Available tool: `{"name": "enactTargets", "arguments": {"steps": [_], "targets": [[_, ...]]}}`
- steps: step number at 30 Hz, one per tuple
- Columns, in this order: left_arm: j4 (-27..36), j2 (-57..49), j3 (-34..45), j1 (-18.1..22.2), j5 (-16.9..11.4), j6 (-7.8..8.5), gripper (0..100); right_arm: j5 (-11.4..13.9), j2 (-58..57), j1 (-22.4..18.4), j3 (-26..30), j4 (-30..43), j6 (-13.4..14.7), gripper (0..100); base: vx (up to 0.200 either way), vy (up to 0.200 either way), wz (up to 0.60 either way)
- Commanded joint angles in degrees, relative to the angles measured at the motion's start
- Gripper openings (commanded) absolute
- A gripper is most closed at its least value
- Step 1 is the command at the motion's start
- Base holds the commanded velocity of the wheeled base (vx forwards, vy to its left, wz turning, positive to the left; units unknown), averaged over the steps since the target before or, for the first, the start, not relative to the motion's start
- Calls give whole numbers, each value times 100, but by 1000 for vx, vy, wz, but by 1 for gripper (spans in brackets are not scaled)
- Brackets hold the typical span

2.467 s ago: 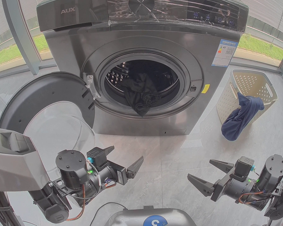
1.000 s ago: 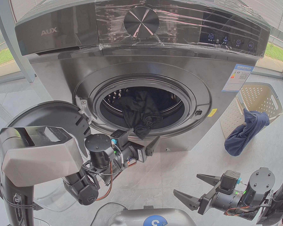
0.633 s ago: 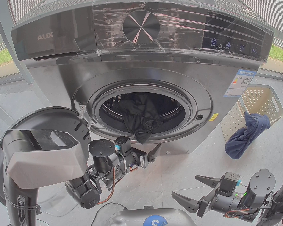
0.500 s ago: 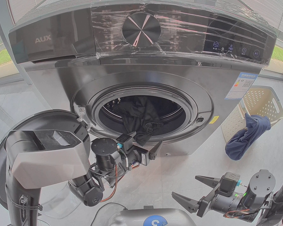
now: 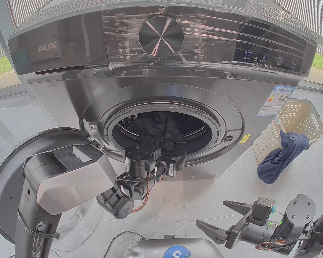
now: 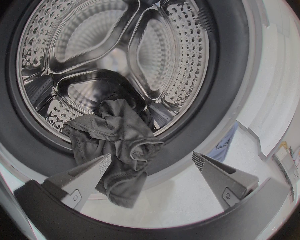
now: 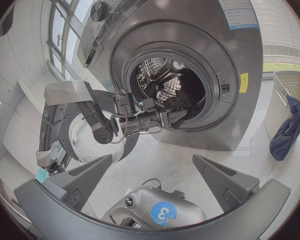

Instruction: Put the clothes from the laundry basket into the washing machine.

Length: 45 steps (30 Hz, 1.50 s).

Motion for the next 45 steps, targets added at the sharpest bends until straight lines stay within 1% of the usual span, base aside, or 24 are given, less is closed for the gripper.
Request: {"name": "enactTargets", "arguments": {"steps": [1,5,6,7,10,11,16,20,22,25,26,27,28,31,39,41,43,45], "targets": [[603,596,-989,273,117,7,100,-16,-19,62,99,14,19,100,0,0,0],[770,780,-1332,370,153,7,100,-16,-10,62,99,14,19,100,0,0,0],[840,798,-1358,387,232,7,100,-16,-19,62,99,14,28,100,0,0,0],[840,798,-1358,414,240,7,100,-25,-19,62,99,23,37,100,0,0,0],[849,798,-1376,449,249,7,100,-122,-10,62,99,41,107,100,0,0,0],[866,789,-1367,449,258,16,0,-139,-1,71,99,41,116,100,0,0,0],[928,807,-1543,449,249,-1,0,-139,16,80,99,41,125,100,0,0,0],[1016,938,-2097,466,249,-133,0,-139,25,80,99,41,134,100,0,0,0],[1112,956,-2369,484,249,-353,0,-139,25,88,99,32,134,100,0,0,0],[1350,991,-2791,484,249,-740,0,-139,34,88,99,32,134,100,0,0,0],[1367,1009,-2844,484,249,-775,0,-139,34,88,99,32,134,100,0,0,0],[1402,1088,-3081,493,276,-880,0,-139,34,88,99,32,134,100,0,0,0],[1438,1202,-3362,519,293,-916,0,-139,42,88,99,32,134,100,0,0,0],[1482,1518,-4048,607,407,-898,0,-139,95,88,99,5,134,100,0,0,0],[1728,2046,-5270,651,443,-898,0,-139,104,80,99,32,142,100,0,0,0],[1728,2037,-5340,651,513,-907,0,-139,104,80,99,41,142,100,0,0,0],[1719,1932,-5111,633,530,-968,0,-139,113,80,99,41,142,100,0,0,0],[1710,1580,-4619,598,530,-1003,0,-139,122,80,99,41,142,100,0,0,0]]}}
